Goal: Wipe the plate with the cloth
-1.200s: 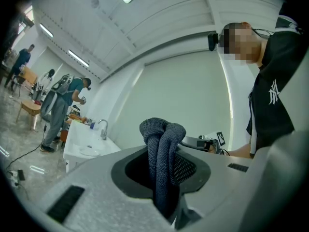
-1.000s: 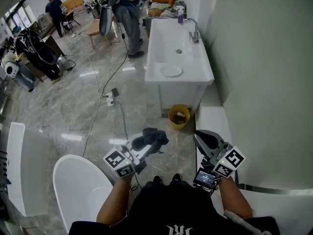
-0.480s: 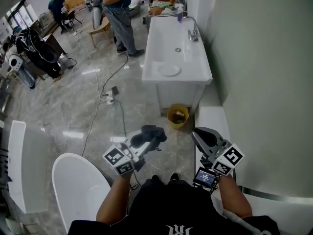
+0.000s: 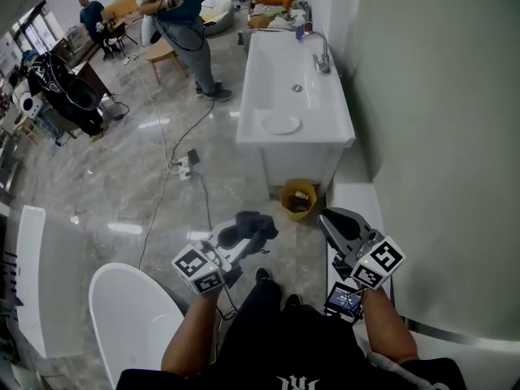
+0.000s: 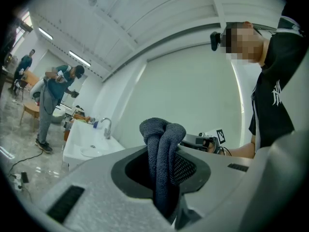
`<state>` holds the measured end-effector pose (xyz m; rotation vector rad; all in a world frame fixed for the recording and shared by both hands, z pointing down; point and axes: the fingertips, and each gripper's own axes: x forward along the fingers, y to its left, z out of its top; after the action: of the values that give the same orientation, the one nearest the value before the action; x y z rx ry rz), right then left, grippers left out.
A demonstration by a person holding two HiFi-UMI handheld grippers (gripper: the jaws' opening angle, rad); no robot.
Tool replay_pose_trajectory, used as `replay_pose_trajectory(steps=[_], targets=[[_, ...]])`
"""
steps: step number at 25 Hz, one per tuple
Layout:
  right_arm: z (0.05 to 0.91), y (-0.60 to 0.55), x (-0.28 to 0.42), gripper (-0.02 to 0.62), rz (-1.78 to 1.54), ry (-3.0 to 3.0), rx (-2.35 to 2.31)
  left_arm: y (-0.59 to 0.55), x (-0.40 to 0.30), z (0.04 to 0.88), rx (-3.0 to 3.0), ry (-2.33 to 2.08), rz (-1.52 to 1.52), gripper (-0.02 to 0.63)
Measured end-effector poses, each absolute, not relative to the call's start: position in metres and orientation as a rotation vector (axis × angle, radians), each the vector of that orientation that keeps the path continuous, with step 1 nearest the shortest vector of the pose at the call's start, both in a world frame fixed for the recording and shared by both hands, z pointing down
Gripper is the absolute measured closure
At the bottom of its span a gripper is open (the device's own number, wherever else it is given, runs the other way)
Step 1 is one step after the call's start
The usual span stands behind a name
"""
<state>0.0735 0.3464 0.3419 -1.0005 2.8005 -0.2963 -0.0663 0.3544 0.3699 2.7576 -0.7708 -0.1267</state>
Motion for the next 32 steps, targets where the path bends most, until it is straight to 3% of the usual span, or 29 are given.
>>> replay_pose_trajectory(steps=[17, 21, 32], targets=[[0.365, 0.171, 0.020, 0.588, -0.347, 2.824, -1.107, 0.171, -0.119, 0.388, 2.741, -0.657, -0.179, 0.538], [0.368, 0.135, 0.009, 0.533, -0.367, 2.821, -1.135, 0.133, -0.135, 0.396, 2.756, -0.672, -0.116, 0.538], [0.378, 0.045, 0.017, 0.505, -0.414, 2.804, -1.224, 0.041, -0.134, 0.390, 2.733, -0.620, -0.188, 0.538]])
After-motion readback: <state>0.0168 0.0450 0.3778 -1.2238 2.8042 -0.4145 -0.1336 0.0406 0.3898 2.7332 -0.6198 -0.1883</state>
